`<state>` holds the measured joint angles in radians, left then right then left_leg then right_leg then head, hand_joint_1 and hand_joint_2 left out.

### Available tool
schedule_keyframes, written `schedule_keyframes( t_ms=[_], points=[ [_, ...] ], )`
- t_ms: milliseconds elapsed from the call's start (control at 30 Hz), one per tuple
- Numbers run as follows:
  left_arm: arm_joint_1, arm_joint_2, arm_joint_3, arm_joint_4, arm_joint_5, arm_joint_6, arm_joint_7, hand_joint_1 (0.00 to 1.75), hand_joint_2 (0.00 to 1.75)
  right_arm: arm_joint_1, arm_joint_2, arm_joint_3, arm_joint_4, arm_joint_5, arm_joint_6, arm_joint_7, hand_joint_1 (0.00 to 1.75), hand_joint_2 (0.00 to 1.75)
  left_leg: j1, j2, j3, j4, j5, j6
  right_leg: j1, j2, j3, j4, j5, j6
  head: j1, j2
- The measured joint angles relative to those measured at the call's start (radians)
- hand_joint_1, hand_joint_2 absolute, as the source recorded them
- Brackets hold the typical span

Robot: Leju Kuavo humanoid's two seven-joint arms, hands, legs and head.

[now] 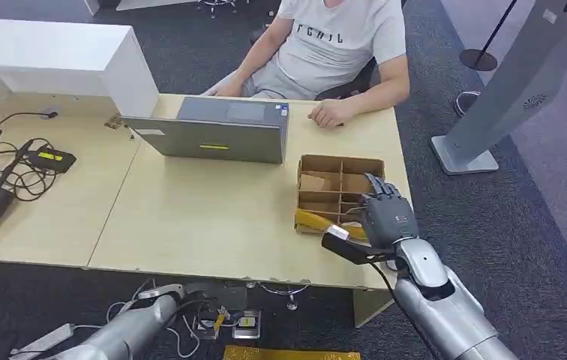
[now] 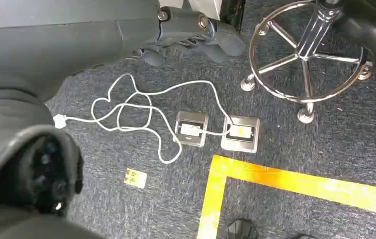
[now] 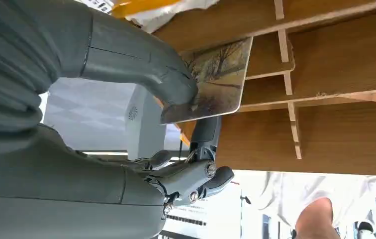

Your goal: Pass the card to the sensor for recognition and then transmit it.

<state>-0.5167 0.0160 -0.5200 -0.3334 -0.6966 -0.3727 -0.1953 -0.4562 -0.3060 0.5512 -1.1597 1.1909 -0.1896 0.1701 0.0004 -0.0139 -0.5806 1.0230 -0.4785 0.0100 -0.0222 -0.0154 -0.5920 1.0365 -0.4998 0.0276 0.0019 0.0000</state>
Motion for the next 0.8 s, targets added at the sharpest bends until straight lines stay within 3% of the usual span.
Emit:
schedule_keyframes(
  t_ms=[467,800],
  points=[
    [-0.005,0.000,0.000,0.000,-0.002,-0.002,0.000,0.00,0.00,-0.014,0.013,-0.002,0.042,-0.008,-0.024,-0.002,1.75,1.75,0.000,0.000,0.000,0.000,0.000,0.000,0.000,0.000,0.000,0.000,0.000,0.000,0.000,0.000],
    [-0.012,-0.001,0.000,0.000,-0.012,-0.005,0.000,0.00,0.00,-0.097,0.015,-0.037,0.046,0.032,-0.159,-0.028,1.75,1.75,0.000,0.001,0.000,0.000,0.000,0.000,0.000,0.001,0.000,0.000,0.000,0.000,0.000,0.000]
  ],
)
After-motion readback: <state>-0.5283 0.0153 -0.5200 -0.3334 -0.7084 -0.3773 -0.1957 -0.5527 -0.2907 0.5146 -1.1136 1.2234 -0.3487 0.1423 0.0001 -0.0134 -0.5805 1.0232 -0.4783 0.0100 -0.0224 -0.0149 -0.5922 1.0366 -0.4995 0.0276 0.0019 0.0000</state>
